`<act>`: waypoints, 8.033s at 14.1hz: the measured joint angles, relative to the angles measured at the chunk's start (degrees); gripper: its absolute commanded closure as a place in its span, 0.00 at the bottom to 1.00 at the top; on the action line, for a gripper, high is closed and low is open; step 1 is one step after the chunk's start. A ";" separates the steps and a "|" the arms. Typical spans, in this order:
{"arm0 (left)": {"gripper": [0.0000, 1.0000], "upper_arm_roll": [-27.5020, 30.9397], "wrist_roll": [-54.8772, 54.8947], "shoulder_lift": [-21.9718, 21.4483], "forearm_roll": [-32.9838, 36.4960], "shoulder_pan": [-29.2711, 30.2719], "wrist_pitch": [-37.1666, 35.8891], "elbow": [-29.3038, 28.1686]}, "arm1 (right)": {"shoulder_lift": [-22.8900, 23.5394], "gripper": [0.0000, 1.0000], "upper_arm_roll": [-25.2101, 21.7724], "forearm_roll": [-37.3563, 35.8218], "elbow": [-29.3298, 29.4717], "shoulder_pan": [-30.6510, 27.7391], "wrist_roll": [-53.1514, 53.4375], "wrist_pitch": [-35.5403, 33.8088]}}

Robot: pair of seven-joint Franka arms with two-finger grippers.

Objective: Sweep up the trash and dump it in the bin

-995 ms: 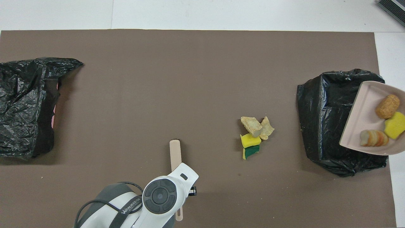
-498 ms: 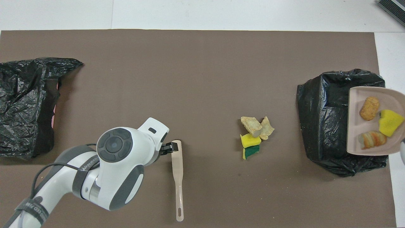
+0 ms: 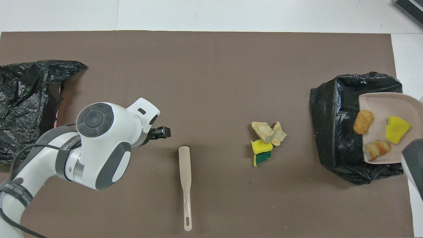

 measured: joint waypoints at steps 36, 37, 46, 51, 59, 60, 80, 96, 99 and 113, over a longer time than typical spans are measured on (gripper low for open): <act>0.00 26.77 19.68 -7.10 1.93 -12.77 -29.33 21.99 | -5.16 1.00 1.05 -18.53 -5.55 11.28 11.63 -9.66; 0.00 26.95 19.68 -8.06 1.93 -12.76 -29.33 20.73 | -5.35 1.00 1.15 -19.81 -5.70 11.83 11.54 -9.66; 0.00 27.47 19.68 -9.60 1.93 -12.76 -29.33 18.86 | -6.07 1.00 0.16 -20.24 -5.97 11.16 7.23 -7.19; 0.00 27.47 19.68 -9.60 1.93 -12.76 -29.33 18.86 | -6.09 1.00 0.92 -19.71 -5.07 12.35 7.31 -9.98; 0.00 27.47 19.68 -9.60 1.93 -12.76 -29.33 18.86 | -2.61 1.00 1.56 -1.20 11.88 20.61 21.39 -26.70; 0.00 27.47 19.68 -9.60 1.93 -12.76 -29.33 18.86 | -1.98 1.00 1.72 2.54 12.94 22.01 27.65 -29.00; 0.00 27.47 19.68 -9.60 1.93 -12.76 -29.33 18.86 | 17.23 1.00 3.35 47.43 25.23 36.57 103.22 -17.46; 0.00 27.47 19.68 -9.60 1.93 -12.76 -29.33 18.86 | 46.48 0.98 4.16 54.39 45.15 41.89 120.62 2.19; 0.00 27.47 19.68 -9.60 1.93 -12.76 -29.33 18.86 | 47.11 0.26 4.45 54.53 44.95 42.11 119.54 2.20; 0.00 27.45 19.68 -9.60 1.93 -12.77 -29.35 18.86 | 22.73 0.00 5.03 62.00 27.20 44.66 117.25 -6.43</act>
